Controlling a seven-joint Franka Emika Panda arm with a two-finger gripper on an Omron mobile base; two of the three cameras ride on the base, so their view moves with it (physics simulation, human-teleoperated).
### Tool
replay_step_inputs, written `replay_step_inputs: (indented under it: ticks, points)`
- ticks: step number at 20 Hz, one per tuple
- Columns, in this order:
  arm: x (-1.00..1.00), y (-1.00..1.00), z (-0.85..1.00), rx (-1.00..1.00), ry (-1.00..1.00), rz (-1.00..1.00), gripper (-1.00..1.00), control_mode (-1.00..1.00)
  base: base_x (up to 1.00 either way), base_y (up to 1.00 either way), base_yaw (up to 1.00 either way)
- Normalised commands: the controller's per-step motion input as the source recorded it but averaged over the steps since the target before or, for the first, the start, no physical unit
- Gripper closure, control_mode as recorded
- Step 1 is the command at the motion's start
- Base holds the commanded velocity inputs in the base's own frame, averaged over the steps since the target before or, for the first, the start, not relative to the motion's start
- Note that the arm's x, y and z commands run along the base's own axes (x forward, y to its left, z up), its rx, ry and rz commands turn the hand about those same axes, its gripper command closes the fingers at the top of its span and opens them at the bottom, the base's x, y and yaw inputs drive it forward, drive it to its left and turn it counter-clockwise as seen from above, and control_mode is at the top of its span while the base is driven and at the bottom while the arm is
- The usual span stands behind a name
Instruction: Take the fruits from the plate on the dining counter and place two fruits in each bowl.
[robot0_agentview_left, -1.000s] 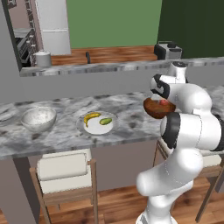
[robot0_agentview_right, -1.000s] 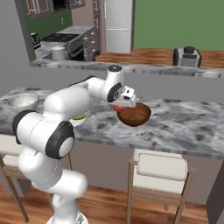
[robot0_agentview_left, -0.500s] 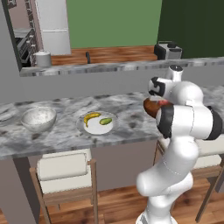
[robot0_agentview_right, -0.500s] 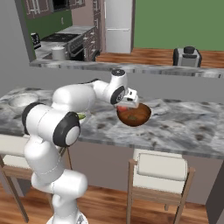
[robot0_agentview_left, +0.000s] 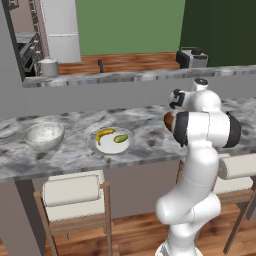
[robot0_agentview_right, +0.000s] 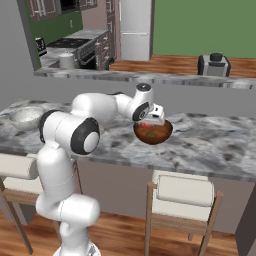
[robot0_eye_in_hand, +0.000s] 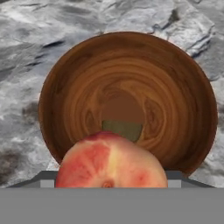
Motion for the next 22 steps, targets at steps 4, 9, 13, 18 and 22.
replay_step_inputs:
  ticks: [4,9,13,18,22]
  points:
    - [0.16,-0.05,-0.37,0.0,0.0,0.0,1.0,-1.0,0.0,0.0,0.0]
    - [0.0,0.0,-0.29,0.0,0.0,0.0,1.0,-1.0,0.0,0.0,0.0]
    - [0.0,0.0,-0.22,0.0,0.0,0.0,1.0,-1.0,0.0,0.0,0.0]
    - [0.0,0.0,-0.03,0.0,0.0,0.0,-1.0,-1.0,0.0,0.0,0.0]
    - [0.0,0.0,0.0,0.0,0.0,0.0,-1.0,-1.0,0.0,0.0,0.0]
